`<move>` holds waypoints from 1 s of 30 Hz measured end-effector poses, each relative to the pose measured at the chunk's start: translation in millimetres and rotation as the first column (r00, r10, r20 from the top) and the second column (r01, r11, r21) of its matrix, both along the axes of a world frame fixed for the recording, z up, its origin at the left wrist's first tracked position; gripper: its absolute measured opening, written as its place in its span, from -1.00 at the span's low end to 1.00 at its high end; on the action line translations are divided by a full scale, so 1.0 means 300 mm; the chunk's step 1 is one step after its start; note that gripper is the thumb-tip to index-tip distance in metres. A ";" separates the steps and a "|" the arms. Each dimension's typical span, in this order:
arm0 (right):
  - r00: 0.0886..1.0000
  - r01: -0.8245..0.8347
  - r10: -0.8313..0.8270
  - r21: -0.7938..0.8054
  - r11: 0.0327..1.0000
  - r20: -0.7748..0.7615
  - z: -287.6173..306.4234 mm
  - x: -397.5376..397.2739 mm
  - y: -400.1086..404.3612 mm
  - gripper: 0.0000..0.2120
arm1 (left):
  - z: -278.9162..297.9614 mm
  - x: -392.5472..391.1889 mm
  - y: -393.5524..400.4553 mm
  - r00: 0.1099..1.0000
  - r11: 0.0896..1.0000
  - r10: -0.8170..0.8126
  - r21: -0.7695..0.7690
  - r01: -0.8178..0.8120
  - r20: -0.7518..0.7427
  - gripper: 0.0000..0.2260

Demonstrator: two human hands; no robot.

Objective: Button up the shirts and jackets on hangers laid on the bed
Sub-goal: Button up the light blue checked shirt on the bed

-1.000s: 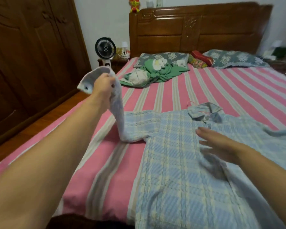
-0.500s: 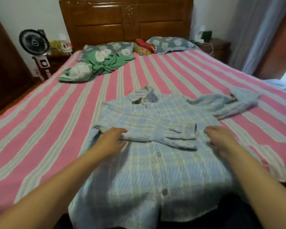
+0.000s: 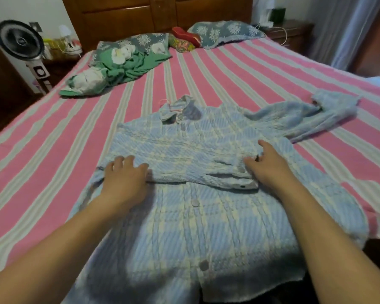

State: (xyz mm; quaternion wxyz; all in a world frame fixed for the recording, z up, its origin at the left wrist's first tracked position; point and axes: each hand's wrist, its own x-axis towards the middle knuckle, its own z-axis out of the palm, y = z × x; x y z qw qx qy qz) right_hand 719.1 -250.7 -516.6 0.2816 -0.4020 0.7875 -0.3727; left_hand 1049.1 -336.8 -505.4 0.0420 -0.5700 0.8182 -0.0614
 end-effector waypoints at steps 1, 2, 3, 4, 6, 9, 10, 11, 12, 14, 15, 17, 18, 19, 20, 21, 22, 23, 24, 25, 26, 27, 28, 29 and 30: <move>0.998 -0.048 0.049 -0.007 0.999 0.043 0.013 0.006 0.001 -0.33 | 0.026 -0.072 0.022 0.968 0.984 -0.166 0.030 0.175 -0.189 -0.64; 0.989 -0.095 0.097 -0.028 0.995 0.113 0.016 0.010 0.000 -0.35 | 0.051 -0.150 0.049 0.874 0.933 -0.309 0.057 0.354 -0.375 -0.65; 0.978 -0.144 0.150 -0.055 0.988 0.147 0.012 0.012 -0.003 -0.38 | 0.064 -0.231 0.076 0.777 0.873 -0.396 0.062 0.484 -0.488 -0.67; 0.975 -0.166 0.175 -0.074 0.983 0.138 0.004 0.008 -0.007 -0.42 | 0.066 -0.305 0.102 0.728 0.836 -0.430 0.070 0.545 -0.534 -0.67; 0.976 -0.084 0.111 -0.147 0.986 0.189 -0.018 -0.008 -0.016 -0.58 | 0.037 -0.411 0.121 0.737 0.854 -0.355 0.123 0.506 -0.575 -0.58; 0.822 0.128 0.035 -0.245 0.961 0.568 -0.015 -0.019 -0.022 -0.84 | -0.024 -0.500 0.104 0.730 0.916 -0.186 0.153 0.371 -0.658 -0.44; 0.748 0.140 0.084 -0.281 0.950 0.658 -0.002 -0.017 -0.016 -0.85 | -0.044 -0.523 0.096 0.728 0.922 -0.219 0.106 0.372 -0.650 -0.46; 0.701 0.118 0.149 -0.319 0.940 0.698 0.010 -0.020 -0.009 -0.84 | -0.061 -0.543 0.089 0.726 0.926 -0.254 0.056 0.374 -0.639 -0.54; 0.678 0.063 0.224 -0.358 0.931 0.700 0.027 -0.024 0.012 -0.80 | -0.080 -0.556 0.080 0.718 0.933 -0.251 0.036 0.359 -0.649 -0.68; 0.710 -0.170 0.384 -0.385 0.907 0.590 0.053 -0.053 0.067 -0.64 | -0.104 -0.565 0.056 0.669 0.952 -0.130 0.098 0.292 -0.732 -0.74; 0.749 -0.338 0.453 -0.309 0.889 0.483 0.063 -0.069 0.097 -0.56 | -0.109 -0.561 0.045 0.625 0.952 -0.052 0.150 0.266 -0.779 -0.66; 0.789 -0.599 0.588 0.013 0.801 0.178 0.068 -0.075 0.139 -0.54 | -0.103 -0.550 0.034 0.556 0.937 0.065 0.242 0.251 -0.829 -0.54; 0.776 -0.626 0.631 0.135 0.768 0.006 0.051 -0.071 0.140 -0.61 | -0.101 -0.547 0.032 0.537 0.924 0.109 0.283 0.255 -0.837 -0.53; 0.768 -0.599 0.620 0.164 0.784 -0.158 0.033 -0.062 0.129 -0.74 | -0.098 -0.546 0.033 0.517 0.914 0.142 0.313 0.259 -0.844 -0.54; 0.791 -0.549 0.560 0.116 0.827 -0.247 0.029 -0.045 0.120 -0.88 | -0.097 -0.544 0.034 0.495 0.908 0.163 0.326 0.264 -0.853 -0.55; 0.837 -0.492 0.482 0.030 0.870 -0.257 0.025 -0.031 0.110 -0.87 | -0.096 -0.544 0.038 0.464 0.903 0.169 0.325 0.280 -0.869 -0.56; 0.898 -0.416 0.398 -0.070 0.907 -0.188 0.024 -0.016 0.099 -0.80 | -0.099 -0.544 0.038 0.421 0.904 0.167 0.309 0.296 -0.892 -0.59; 0.945 -0.326 0.316 -0.160 0.932 -0.081 0.025 -0.001 0.087 -0.75 | -0.100 -0.540 0.042 0.361 0.907 0.161 0.282 0.313 -0.919 -0.66; 0.968 -0.245 0.250 -0.208 0.947 -0.002 0.030 0.018 0.075 -0.72 | -0.099 -0.533 0.048 0.292 0.911 0.151 0.247 0.329 -0.945 -0.72; 0.979 -0.192 0.203 -0.222 0.956 0.028 0.037 0.040 0.061 -0.69 | -0.096 -0.525 0.056 0.227 0.917 0.132 0.205 0.342 -0.965 -0.74; 0.985 -0.157 0.167 -0.212 0.965 0.033 0.039 0.062 0.045 -0.66 | -0.092 -0.520 0.065 0.183 0.925 0.101 0.160 0.345 -0.978 -0.76; 0.989 -0.124 0.137 -0.193 0.973 0.052 0.040 0.082 0.032 -0.66 | -0.094 -0.518 0.071 0.167 0.936 0.053 0.107 0.335 -0.985 -0.80; 0.990 -0.086 0.103 -0.167 0.982 0.095 0.041 0.098 0.021 -0.69 | -0.099 -0.519 0.075 0.175 0.950 -0.009 0.046 0.310 -0.985 -0.83; 0.985 -0.041 0.065 -0.144 0.989 0.162 0.039 0.107 0.012 -0.73 | -0.103 -0.522 0.076 0.194 0.959 -0.080 -0.022 0.283 -0.978 -0.85; 0.973 0.003 0.024 -0.118 0.993 0.228 0.038 0.110 0.008 -0.75 | -0.108 -0.524 0.074 0.222 0.961 -0.153 -0.093 0.261 -0.963 -0.84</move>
